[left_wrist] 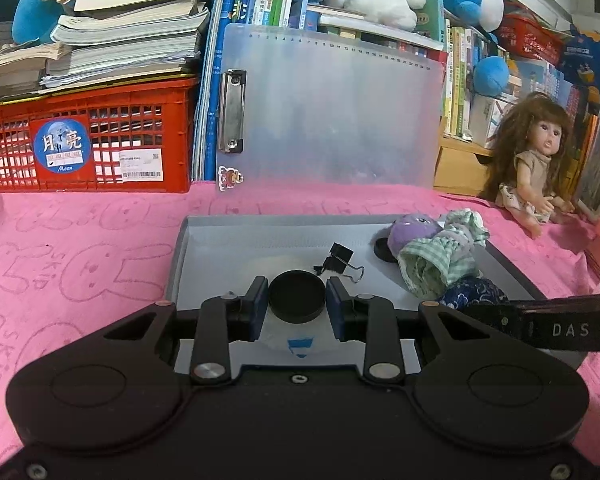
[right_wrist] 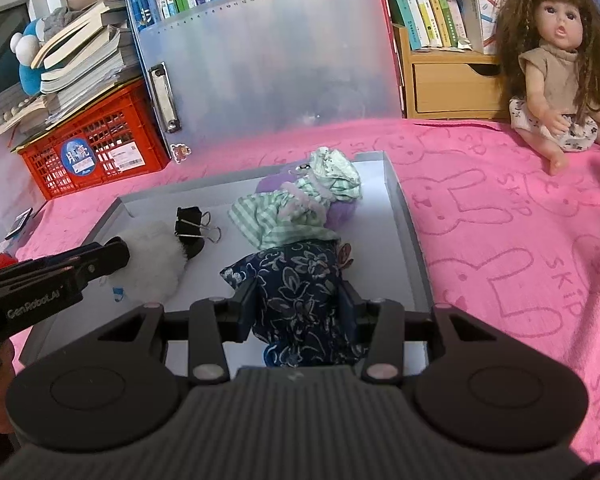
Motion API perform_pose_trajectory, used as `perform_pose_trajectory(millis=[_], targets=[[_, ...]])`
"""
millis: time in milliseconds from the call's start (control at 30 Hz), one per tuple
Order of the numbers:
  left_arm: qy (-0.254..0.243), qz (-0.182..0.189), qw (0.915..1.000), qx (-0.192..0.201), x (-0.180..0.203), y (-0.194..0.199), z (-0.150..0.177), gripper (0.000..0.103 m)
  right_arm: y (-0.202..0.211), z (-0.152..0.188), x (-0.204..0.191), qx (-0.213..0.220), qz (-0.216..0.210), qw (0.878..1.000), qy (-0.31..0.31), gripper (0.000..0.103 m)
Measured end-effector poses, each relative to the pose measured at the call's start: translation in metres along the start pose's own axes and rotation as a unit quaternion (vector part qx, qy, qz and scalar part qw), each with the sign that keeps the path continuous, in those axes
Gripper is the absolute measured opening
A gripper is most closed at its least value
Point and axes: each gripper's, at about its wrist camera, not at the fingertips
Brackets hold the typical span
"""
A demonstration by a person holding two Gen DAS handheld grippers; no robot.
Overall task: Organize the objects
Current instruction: 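Carry the black disc and blue floral cloth over the white box, then lower the disc and floral cloth into the box and open both grippers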
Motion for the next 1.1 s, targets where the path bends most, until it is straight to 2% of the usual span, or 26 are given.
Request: perform_pose_trajectory(millis=[167, 233, 300, 400, 467, 533, 800, 1100], targets=[[0.003, -0.010, 0.9999, 0.000, 0.004, -0.009, -0.005, 0.030, -0.006, -0.004, 0.001, 0.000, 0.001, 1.000, 0.003, 0.048], [0.005, -0.004, 1.0000, 0.002, 0.006, -0.007, -0.006, 0.030, -0.003, -0.004, 0.000, 0.001, 0.000, 1.000, 0.004, 0.053], [-0.002, 0.002, 1.0000, 0.004, 0.009, -0.003, -0.007, 0.030, 0.001, -0.003, -0.001, 0.005, -0.005, 1.000, 0.008, 0.053], [-0.012, 0.001, 0.9999, 0.006, 0.013, 0.004, -0.009, 0.030, 0.009, -0.002, -0.002, 0.014, -0.005, 1.000, 0.012, 0.067], [-0.012, 0.003, 0.9999, 0.009, 0.014, 0.010, -0.011, 0.034, 0.016, -0.003, -0.002, 0.017, -0.010, 1.000, 0.009, 0.068], [-0.010, 0.004, 0.9999, 0.013, 0.013, 0.017, -0.013, 0.043, 0.023, -0.004, -0.003, 0.023, -0.012, 1.000, 0.011, 0.071], [-0.023, 0.017, 0.9994, 0.020, 0.012, 0.049, -0.017, 0.053, 0.054, -0.001, -0.007, 0.047, -0.021, 0.999, 0.018, 0.075], [-0.031, 0.038, 0.9984, 0.028, 0.016, 0.089, -0.008, 0.062, 0.083, 0.016, -0.017, 0.058, -0.034, 0.997, 0.044, 0.077]])
Point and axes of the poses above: each gripper's, at about its wrist camera, not at the fingertips, and y roughly against the way its jaws point, x to its right, z to its underside, and after that the axes turned 9 degrees about -y, right-handed
